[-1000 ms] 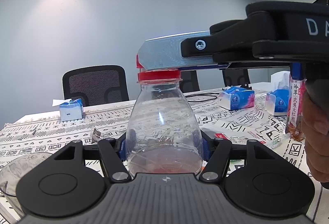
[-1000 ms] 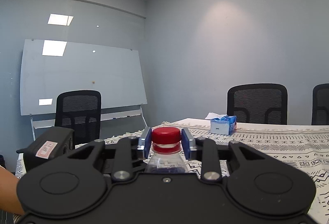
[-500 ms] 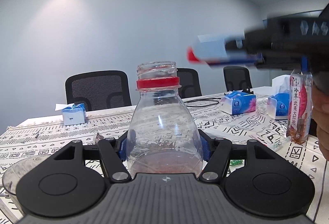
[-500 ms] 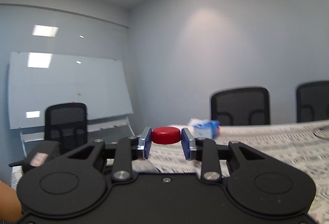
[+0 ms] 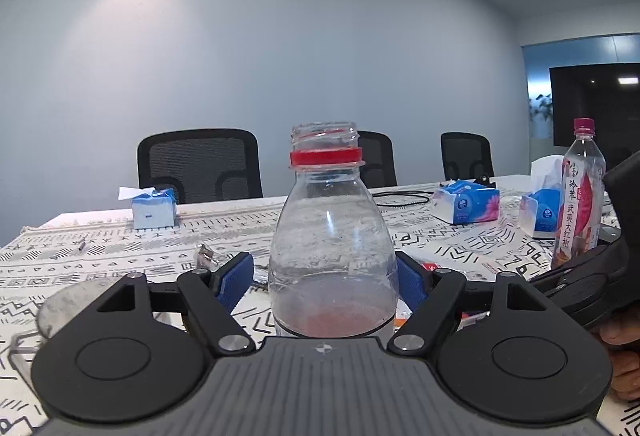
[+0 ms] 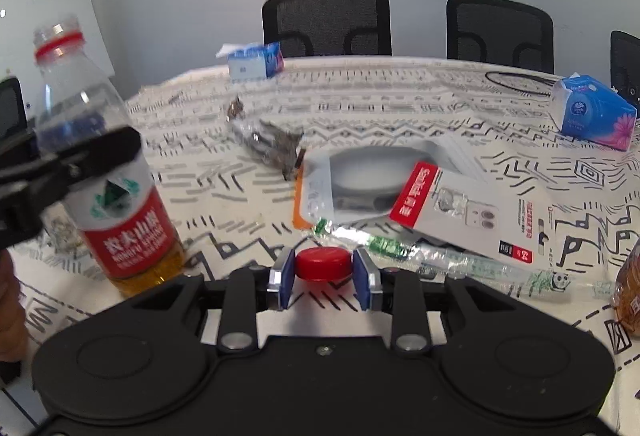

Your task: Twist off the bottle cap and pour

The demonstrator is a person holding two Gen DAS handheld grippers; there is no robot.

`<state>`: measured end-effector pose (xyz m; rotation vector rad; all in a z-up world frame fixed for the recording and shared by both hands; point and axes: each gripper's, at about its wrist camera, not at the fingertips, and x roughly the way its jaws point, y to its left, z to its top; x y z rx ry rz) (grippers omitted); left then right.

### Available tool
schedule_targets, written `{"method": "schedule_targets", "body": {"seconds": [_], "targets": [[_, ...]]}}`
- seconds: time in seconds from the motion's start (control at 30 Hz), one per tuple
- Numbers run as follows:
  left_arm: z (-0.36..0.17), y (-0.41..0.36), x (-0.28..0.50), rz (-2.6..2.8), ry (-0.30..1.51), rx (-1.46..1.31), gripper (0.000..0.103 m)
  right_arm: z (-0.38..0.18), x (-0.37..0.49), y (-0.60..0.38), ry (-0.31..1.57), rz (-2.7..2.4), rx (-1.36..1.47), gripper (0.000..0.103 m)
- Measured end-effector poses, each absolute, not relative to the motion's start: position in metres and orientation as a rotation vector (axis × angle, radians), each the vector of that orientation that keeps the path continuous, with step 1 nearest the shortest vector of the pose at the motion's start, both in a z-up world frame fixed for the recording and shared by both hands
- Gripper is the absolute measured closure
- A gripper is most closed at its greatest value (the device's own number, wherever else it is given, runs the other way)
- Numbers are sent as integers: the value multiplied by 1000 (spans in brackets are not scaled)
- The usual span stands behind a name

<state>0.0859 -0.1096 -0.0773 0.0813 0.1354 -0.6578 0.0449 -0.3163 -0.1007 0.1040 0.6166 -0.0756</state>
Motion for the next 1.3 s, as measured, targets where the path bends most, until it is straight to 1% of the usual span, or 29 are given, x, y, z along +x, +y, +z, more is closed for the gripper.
{"method": "schedule_targets", "body": {"seconds": [0.07, 0.17, 0.2, 0.23, 0.27, 0.3, 0.37, 0.5, 0.53, 0.73, 0.83, 0.87, 1.03, 1.13, 1.3], "targets": [[-75, -105, 86, -656, 142, 69, 25, -103, 46, -316, 625, -79, 96, 68], [-73, -101, 86, -650, 147, 69, 24, -103, 48, -313, 630, -87, 65, 67], [-72, -101, 85, -650, 146, 68, 23, -104, 50, -313, 631, -93, 58, 64], [-70, -100, 85, -654, 144, 65, 21, -103, 51, -313, 632, -100, 58, 59], [-69, -99, 85, -662, 151, 56, 21, -103, 51, -314, 632, -106, 61, 40], [-69, -99, 86, -667, 161, 48, 21, -103, 48, -315, 616, -107, 73, 29], [-69, -98, 87, -677, 187, 35, 21, -101, 42, -319, 573, -104, 101, 28], [-66, -95, 78, -669, 181, 42, 20, -95, 31, -322, 506, -128, 121, 27], [-66, -94, 75, -671, 179, 41, 18, -94, 29, -322, 491, -135, 121, 27], [-56, -86, 62, -640, 175, 22, 17, -85, 13, -313, 463, -106, 185, 27], [-49, -81, 55, -615, 179, -4, 5, -73, 3, -303, 435, -106, 183, 24], [-47, -78, 52, -607, 180, -10, 5, -71, 1, -301, 429, -105, 182, 22], [-30, -61, 34, -544, 193, -39, 5, -51, -18, -280, 380, -97, 152, 22], [-21, -48, 24, -485, 211, -50, 5, -44, -27, -266, 364, -91, 130, 19], [-12, -22, -2, -347, 212, -45, 5, -34, -39, -243, 349, -49, 120, 19]]}}
